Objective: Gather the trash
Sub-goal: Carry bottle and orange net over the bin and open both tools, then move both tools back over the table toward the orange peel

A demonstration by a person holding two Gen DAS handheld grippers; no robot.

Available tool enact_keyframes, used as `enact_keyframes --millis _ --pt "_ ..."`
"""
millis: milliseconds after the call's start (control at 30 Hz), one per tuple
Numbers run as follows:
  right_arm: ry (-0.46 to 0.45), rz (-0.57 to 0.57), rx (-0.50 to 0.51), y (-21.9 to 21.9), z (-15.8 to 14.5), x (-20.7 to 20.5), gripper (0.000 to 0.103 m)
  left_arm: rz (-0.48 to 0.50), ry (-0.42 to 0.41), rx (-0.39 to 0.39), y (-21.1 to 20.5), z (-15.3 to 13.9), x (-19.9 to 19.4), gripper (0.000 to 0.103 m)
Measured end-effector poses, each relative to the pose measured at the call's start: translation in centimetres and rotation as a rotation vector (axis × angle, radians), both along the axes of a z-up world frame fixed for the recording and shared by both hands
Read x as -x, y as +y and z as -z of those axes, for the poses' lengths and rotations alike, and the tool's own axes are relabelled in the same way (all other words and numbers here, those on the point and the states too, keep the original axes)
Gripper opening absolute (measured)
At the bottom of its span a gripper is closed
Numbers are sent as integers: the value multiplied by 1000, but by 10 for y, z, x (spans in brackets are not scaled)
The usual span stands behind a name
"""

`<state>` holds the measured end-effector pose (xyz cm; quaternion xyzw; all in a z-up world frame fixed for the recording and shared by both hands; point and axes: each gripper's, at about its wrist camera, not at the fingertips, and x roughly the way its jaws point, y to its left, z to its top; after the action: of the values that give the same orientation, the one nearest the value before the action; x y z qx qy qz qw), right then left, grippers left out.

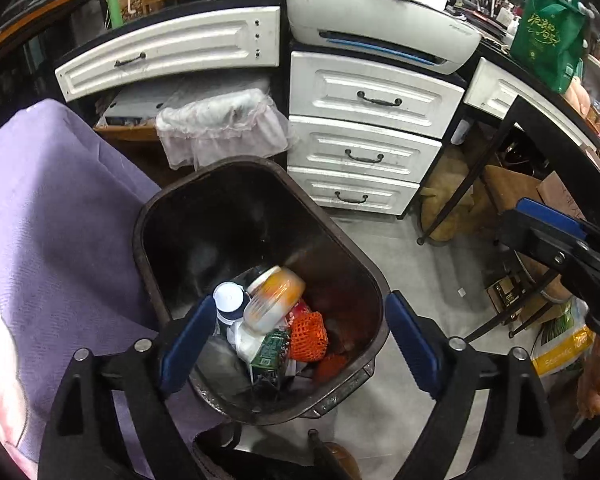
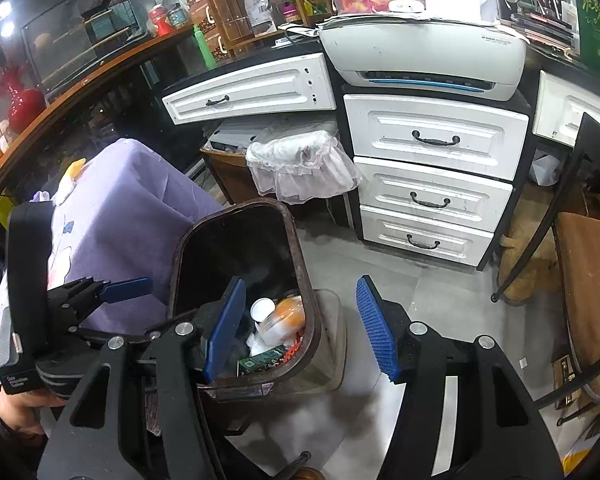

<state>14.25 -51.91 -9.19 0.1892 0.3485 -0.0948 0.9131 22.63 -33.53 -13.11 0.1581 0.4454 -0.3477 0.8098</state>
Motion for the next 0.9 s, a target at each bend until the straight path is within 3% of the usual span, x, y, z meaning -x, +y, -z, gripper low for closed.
enact_keyframes --millis 400,633,900 --pt "-21 -25 -31 12 -11 -7 71 -48 -71 132 38 -49 9 95" --pt "-35 -103 -17 43 -25 -22 73 -100 -133 149 78 -72 3 97" --pt "-54 -275 10 105 -43 -57 78 -182 -192 132 134 -93 -13 97"
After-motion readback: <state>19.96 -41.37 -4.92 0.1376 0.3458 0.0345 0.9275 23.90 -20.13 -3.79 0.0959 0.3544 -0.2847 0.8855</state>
